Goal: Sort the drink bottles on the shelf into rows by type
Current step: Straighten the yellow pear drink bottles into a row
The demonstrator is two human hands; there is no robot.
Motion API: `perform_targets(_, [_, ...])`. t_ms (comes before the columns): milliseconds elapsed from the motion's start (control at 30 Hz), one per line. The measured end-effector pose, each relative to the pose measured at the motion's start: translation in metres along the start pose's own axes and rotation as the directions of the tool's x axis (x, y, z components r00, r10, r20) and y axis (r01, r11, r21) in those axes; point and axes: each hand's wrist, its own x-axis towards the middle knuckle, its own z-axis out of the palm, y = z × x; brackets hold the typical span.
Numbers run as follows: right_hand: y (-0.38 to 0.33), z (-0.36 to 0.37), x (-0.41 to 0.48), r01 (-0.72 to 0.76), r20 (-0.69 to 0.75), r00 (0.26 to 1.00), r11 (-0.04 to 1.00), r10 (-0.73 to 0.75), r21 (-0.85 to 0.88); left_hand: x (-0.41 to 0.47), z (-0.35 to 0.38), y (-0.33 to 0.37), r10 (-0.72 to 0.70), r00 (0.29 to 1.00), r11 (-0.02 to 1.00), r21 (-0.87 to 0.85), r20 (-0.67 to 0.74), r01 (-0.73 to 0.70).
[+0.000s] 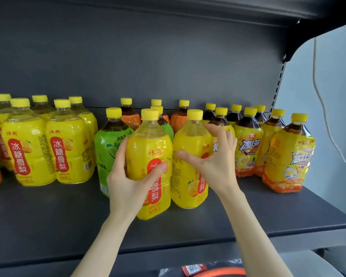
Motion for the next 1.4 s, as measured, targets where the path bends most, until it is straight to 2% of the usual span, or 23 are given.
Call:
perform_targets(33, [-0.001, -0.002, -0.006, -0.023, 0.006, 1.000, 0.998, 0.023, 0.052, -0.002, -0.003, 0.000, -0.019, 1.000, 0.999, -0.035, 0.011, 0.020])
perform_targets(100, [-0.001, -0.004, -0.014, -0.150, 0.107, 0.986, 0.950, 0.125, 0.273, -0.005, -0.006, -0.002, -0.069, 0.997, 0.992, -0.105, 0.048, 0.073])
perform_targets(167, [0.003, -0.006, -0.019, -0.354, 0.297, 0.926, 0.805, 0.231, 0.476, -0.010, -0.005, -0.003, -0.126, 0.988, 0.978, -0.156, 0.094, 0.140])
perform_targets(233, [0.009, -0.008, -0.020, -0.463, 0.417, 0.870, 0.728, 0.264, 0.506, -0.015, -0.003, -0.003, -0.163, 0.978, 0.968, -0.168, 0.134, 0.184])
perform_targets(333, [0.015, -0.010, -0.018, -0.494, 0.479, 0.840, 0.723, 0.255, 0.483, -0.019, -0.003, -0.001, -0.202, 0.966, 0.962, -0.153, 0.159, 0.226])
perform_targets(400, [0.015, -0.008, -0.021, -0.491, 0.461, 0.846, 0.727, 0.267, 0.480, -0.020, -0.004, 0.002, -0.221, 0.962, 0.956, -0.160, 0.162, 0.247])
perform_targets(567, [-0.004, -0.004, -0.041, -0.395, 0.236, 0.918, 0.775, 0.318, 0.493, -0.023, -0.014, 0.013, -0.236, 0.948, 0.942, -0.190, 0.213, 0.277])
perform_targets(700, [-0.028, -0.005, -0.060, -0.369, 0.149, 0.929, 0.819, 0.339, 0.440, -0.039, -0.029, 0.016, -0.208, 0.968, 0.947, -0.220, 0.141, 0.236])
perform_targets(1033, [-0.124, 0.056, -0.089, -0.402, 0.128, 0.913, 0.798, 0.387, 0.449, -0.033, -0.144, 0.027, -0.102, 0.995, 0.970, -0.224, -0.011, 0.097])
perform_targets(1267, [-0.198, 0.153, -0.128, -0.442, 0.127, 0.890, 0.763, 0.437, 0.471, -0.014, -0.270, 0.005, -0.134, 0.991, 0.977, -0.168, -0.014, 0.129])
perform_targets(1400, [-0.224, 0.196, -0.138, -0.455, 0.115, 0.881, 0.757, 0.458, 0.470, 0.006, -0.317, -0.010, -0.168, 0.986, 0.973, -0.160, -0.008, 0.165])
